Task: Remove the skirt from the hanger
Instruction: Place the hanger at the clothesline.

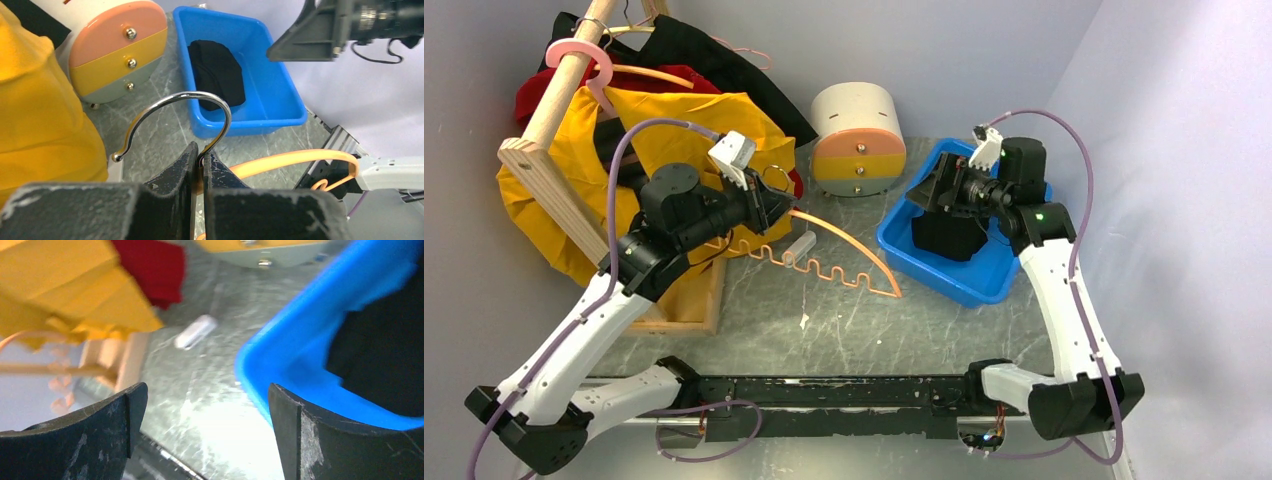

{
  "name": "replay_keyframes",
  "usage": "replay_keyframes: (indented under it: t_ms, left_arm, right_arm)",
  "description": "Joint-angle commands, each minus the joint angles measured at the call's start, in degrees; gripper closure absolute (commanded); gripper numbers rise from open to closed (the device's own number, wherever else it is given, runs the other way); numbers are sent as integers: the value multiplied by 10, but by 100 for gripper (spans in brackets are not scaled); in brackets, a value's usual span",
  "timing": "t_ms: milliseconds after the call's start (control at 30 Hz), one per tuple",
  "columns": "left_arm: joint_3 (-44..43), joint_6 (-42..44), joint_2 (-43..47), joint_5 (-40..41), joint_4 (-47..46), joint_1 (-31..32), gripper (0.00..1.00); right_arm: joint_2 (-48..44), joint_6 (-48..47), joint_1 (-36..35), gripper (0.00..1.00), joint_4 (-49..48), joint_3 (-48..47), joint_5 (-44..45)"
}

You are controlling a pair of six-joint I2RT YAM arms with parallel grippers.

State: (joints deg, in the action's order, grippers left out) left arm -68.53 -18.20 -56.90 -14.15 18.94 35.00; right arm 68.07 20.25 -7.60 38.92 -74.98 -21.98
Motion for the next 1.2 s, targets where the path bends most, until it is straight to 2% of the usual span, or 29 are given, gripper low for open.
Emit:
replay_keyframes:
  t_ms: [0, 100, 233, 533, 767, 967, 1067, 1167]
  left_arm:
    - [-25, 13, -3, 37, 5, 4, 93]
    - [-24, 9, -5, 49, 6, 4, 93]
    - [-21, 2, -7, 59, 4, 4, 93]
    - [-29, -7, -14, 62, 10, 4, 93]
    - [-27, -12, -6, 67, 10, 3, 93]
    - [-27, -18, -8, 70, 9, 4, 93]
    - [-30, -18, -11, 70, 9, 3, 93]
    - [-33, -19, -13, 70, 11, 3, 93]
  right_arm:
    - [-39, -2, -5, 7, -62, 6, -259]
    - [-74, 47, -31, 7, -132, 33, -317]
    - [-116, 83, -109, 1, -199, 78, -282]
    - [-94, 78, -254, 3, -154, 96, -188]
    - [-110, 84, -276, 26, -143, 141, -171]
    - [-129, 75, -282, 35, -126, 164, -163]
    - [-140, 82, -283, 46, -138, 173, -161]
    - [-148, 97, -283, 53, -159, 195, -170]
